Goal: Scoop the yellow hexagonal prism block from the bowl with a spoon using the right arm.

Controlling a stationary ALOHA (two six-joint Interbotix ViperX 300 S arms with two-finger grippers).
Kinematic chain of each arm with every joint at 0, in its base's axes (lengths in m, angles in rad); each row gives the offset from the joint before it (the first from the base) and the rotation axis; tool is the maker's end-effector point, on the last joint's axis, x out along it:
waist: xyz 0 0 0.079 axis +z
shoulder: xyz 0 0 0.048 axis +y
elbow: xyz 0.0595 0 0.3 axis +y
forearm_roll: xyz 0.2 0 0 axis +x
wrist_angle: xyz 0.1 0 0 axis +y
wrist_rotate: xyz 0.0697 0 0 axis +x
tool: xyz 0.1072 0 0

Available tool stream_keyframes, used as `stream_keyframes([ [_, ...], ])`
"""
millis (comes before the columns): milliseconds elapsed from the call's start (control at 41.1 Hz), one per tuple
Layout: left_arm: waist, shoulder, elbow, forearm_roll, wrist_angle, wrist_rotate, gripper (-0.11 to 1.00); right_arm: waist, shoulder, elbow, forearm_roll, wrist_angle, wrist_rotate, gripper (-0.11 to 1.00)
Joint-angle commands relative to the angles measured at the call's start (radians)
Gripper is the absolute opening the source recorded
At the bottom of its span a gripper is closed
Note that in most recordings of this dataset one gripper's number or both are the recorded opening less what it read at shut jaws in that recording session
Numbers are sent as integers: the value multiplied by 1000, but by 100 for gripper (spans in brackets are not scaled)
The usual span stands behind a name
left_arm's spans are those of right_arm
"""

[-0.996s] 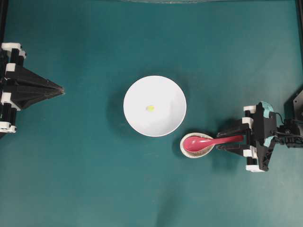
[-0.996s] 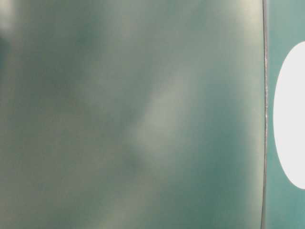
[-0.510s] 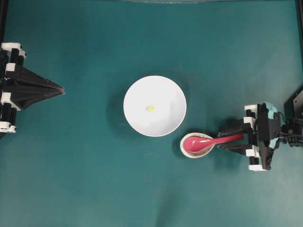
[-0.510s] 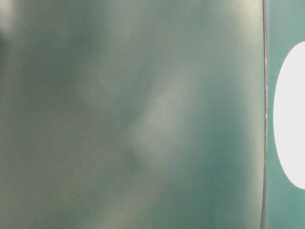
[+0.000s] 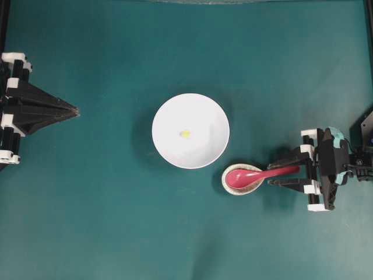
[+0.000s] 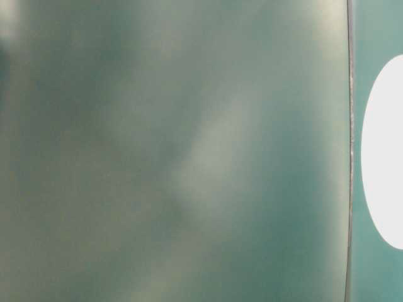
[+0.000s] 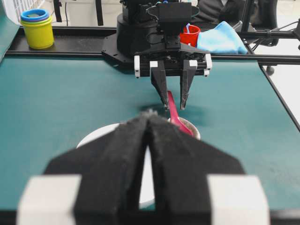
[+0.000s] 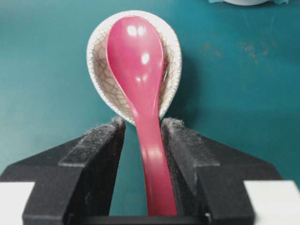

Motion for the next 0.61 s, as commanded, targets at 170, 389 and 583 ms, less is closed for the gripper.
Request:
stream_keyframes([
  [170,-3,6,-21,2,-14,0,3,2,-6,-9,-15,-14,-11,45],
  [389,-3,8,-21,2,-18,0,3,2,21,-3,-17,-63,-12,44],
  [583,-3,6,-23,2,-18,0,3,0,63,-12,-17,-94,-12,44],
])
